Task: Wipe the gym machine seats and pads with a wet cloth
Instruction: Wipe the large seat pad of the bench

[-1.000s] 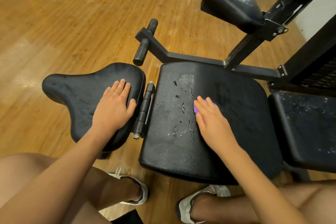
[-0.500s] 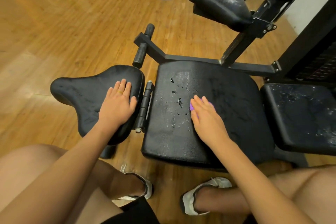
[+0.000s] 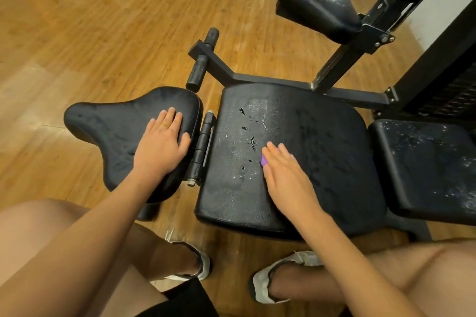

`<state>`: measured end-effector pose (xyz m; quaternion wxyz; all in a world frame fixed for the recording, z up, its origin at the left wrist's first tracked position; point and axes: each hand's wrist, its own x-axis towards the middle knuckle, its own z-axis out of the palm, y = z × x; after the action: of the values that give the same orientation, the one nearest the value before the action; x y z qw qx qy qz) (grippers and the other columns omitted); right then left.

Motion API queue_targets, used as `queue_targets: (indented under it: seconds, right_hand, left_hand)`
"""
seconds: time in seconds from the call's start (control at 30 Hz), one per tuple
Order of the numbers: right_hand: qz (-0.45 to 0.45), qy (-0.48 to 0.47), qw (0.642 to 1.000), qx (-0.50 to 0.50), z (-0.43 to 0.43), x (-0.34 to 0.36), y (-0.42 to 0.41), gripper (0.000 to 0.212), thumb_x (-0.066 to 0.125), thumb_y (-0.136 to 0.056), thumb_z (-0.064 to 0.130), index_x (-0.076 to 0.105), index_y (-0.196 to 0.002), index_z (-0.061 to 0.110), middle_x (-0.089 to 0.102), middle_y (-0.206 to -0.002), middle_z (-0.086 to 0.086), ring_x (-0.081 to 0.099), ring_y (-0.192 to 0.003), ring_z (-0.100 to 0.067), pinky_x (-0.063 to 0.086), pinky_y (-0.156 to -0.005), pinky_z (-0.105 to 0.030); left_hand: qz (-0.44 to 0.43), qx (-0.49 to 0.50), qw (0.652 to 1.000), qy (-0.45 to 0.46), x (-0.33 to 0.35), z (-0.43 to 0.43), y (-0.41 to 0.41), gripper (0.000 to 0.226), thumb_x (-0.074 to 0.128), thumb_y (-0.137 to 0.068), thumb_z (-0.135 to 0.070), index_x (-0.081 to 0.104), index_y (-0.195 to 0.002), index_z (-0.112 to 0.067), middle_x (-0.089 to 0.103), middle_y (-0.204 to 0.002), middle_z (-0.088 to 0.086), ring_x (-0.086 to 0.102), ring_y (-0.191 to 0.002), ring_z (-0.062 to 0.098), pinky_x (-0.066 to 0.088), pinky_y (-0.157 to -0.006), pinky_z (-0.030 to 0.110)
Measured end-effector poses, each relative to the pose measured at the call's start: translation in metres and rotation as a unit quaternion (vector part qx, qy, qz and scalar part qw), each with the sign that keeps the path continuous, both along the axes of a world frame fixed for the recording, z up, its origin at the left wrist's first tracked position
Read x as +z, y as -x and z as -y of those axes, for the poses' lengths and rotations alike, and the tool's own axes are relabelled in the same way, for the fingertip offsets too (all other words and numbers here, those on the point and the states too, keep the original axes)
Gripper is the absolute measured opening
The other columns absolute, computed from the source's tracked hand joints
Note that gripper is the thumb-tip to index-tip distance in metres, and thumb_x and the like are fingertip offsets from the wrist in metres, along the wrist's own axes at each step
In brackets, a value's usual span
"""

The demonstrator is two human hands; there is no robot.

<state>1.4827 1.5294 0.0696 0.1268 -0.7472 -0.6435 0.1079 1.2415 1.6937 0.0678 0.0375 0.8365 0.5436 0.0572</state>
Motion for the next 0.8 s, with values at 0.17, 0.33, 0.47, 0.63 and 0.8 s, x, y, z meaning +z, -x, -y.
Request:
queue_targets:
  seconds: [0.17, 0.33, 0.47, 0.63, 0.8]
  right_hand:
    - [0.002, -0.003, 1.000, -0.011, -0.013, 0.006, -0.001, 0.033, 0.036, -0.104, 0.016, 0.051, -0.132, 0.011, 0.040, -0.153, -0.003, 0.030, -0.143, -0.028, 0.022, -0.116, -0.035]
    - [-0.013, -0.015, 1.000, 0.003, 0.051, -0.001, 0.015, 0.044, 0.033, -0.098, 0.023, 0.056, -0.135, 0.014, 0.049, -0.147, -0.002, 0.041, -0.140, -0.027, 0.026, -0.117, -0.033]
    - [-0.041, -0.010, 0.999, -0.002, 0.026, -0.003, 0.006, 0.045, 0.034, -0.100, 0.024, 0.052, -0.141, 0.014, 0.042, -0.153, 0.000, 0.033, -0.145, -0.024, 0.021, -0.119, -0.033]
    - [0.000, -0.032, 0.999, -0.025, -0.069, 0.000, -0.020, 0.023, 0.041, -0.101, 0.010, 0.056, -0.117, 0.007, 0.050, -0.142, -0.007, 0.040, -0.132, -0.032, 0.034, -0.106, -0.041]
    - [0.000, -0.055, 0.998, -0.020, -0.079, 0.009, -0.024, 0.014, 0.038, -0.099, 0.007, 0.052, -0.101, 0.010, 0.049, -0.139, -0.006, 0.039, -0.128, -0.031, 0.035, -0.108, -0.042]
  left_hand:
    - [-0.007, -0.001, 1.000, -0.010, 0.003, 0.000, 0.000, 0.060, 0.035, -0.102, -0.037, 0.036, -0.150, -0.003, 0.031, -0.158, 0.020, 0.026, -0.147, 0.035, 0.024, -0.118, 0.049]
    - [-0.001, -0.003, 1.000, -0.022, -0.002, -0.002, 0.001, 0.065, 0.029, -0.096, -0.041, 0.042, -0.146, -0.001, 0.037, -0.154, 0.021, 0.031, -0.144, 0.036, 0.028, -0.115, 0.052]
    - [-0.007, -0.005, 1.000, -0.023, -0.006, -0.005, 0.000, 0.065, 0.030, -0.096, -0.041, 0.042, -0.145, -0.002, 0.038, -0.153, 0.021, 0.032, -0.143, 0.036, 0.029, -0.114, 0.052]
    - [-0.013, -0.005, 1.000, -0.016, -0.004, -0.003, 0.000, 0.064, 0.028, -0.097, -0.041, 0.040, -0.148, -0.003, 0.035, -0.155, 0.020, 0.030, -0.145, 0.034, 0.028, -0.116, 0.050]
    - [-0.021, -0.007, 1.000, -0.016, 0.002, -0.003, 0.000, 0.065, 0.025, -0.097, -0.042, 0.040, -0.146, -0.002, 0.037, -0.154, 0.020, 0.032, -0.143, 0.035, 0.030, -0.114, 0.050]
